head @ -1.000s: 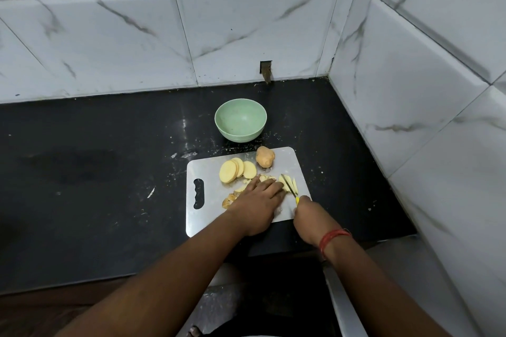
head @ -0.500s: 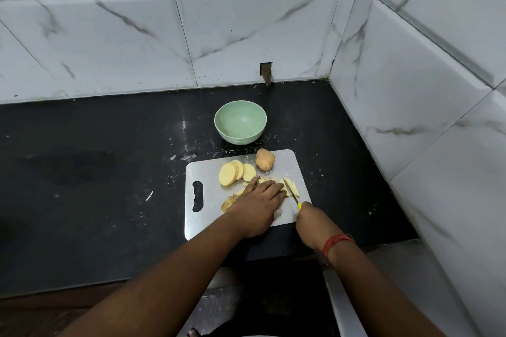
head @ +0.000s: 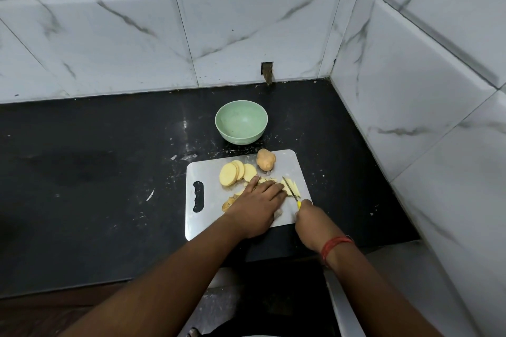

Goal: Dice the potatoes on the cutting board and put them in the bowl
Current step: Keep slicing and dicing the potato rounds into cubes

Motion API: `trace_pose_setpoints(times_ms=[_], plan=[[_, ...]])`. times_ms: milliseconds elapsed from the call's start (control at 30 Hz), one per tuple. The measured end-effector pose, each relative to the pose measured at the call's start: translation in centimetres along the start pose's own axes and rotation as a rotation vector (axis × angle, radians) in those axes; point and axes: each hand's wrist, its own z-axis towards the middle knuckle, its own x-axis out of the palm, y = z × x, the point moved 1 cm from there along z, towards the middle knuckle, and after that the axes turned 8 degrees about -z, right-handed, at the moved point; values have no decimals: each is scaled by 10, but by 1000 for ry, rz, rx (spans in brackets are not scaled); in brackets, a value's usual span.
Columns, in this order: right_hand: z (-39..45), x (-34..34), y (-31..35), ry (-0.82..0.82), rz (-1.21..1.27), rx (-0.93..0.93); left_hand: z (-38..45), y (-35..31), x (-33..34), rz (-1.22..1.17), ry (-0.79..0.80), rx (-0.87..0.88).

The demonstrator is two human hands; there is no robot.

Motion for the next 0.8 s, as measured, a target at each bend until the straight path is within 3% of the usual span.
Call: trace_pose_setpoints(times_ms=[800], plan=[[6, -2, -1, 65, -39, -3, 8, -2, -8, 28, 68, -2]])
